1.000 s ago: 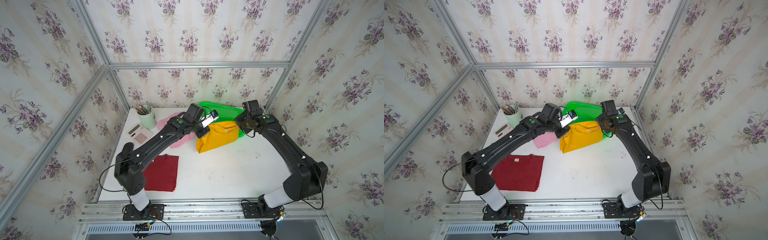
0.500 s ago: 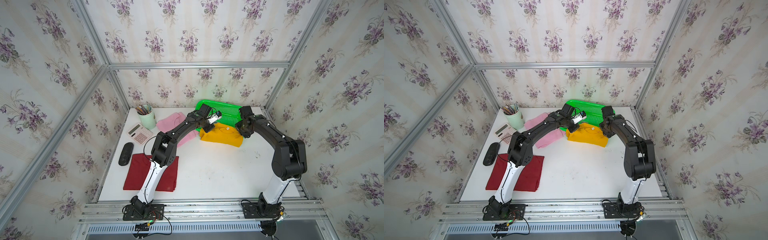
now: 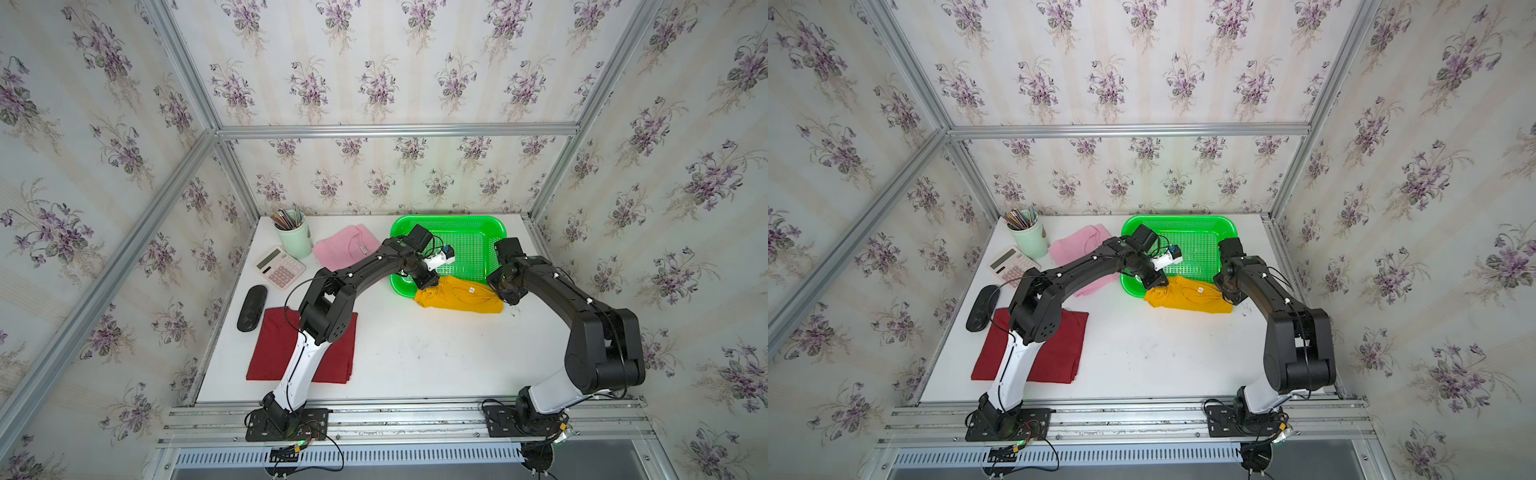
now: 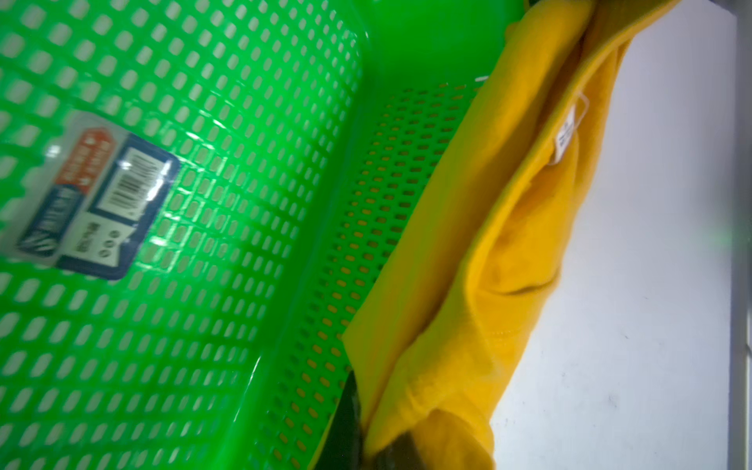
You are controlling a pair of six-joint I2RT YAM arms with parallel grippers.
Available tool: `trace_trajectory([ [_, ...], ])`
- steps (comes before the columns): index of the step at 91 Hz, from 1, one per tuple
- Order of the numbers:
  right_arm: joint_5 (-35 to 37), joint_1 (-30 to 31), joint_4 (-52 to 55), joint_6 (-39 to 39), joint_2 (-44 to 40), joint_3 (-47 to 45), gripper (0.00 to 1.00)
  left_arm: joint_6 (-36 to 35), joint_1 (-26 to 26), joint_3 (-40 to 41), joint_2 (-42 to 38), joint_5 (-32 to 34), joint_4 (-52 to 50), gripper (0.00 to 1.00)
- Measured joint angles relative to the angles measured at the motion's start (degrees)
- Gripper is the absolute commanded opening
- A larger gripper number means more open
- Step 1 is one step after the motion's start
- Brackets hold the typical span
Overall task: Put the folded t-shirts into the basket
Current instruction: Move the bin to the center of the board.
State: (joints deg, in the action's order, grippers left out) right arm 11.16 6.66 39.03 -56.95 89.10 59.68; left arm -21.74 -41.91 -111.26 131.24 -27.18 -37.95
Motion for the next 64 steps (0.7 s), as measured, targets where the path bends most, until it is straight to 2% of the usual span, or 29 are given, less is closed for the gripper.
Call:
trace_trajectory([
  [38, -0.57, -0.15, 4.98, 3.06, -10.38, -7.54, 0.0, 5.11, -6.54, 13.53, -5.4, -4.5, -0.13, 0.0],
  [64, -4.42, -0.13, 10.1, 4.57, -22.49, -9.84, 0.0, 10.34, -14.53, 24.63, -13.57, -6.51, 2.78, 0.0],
])
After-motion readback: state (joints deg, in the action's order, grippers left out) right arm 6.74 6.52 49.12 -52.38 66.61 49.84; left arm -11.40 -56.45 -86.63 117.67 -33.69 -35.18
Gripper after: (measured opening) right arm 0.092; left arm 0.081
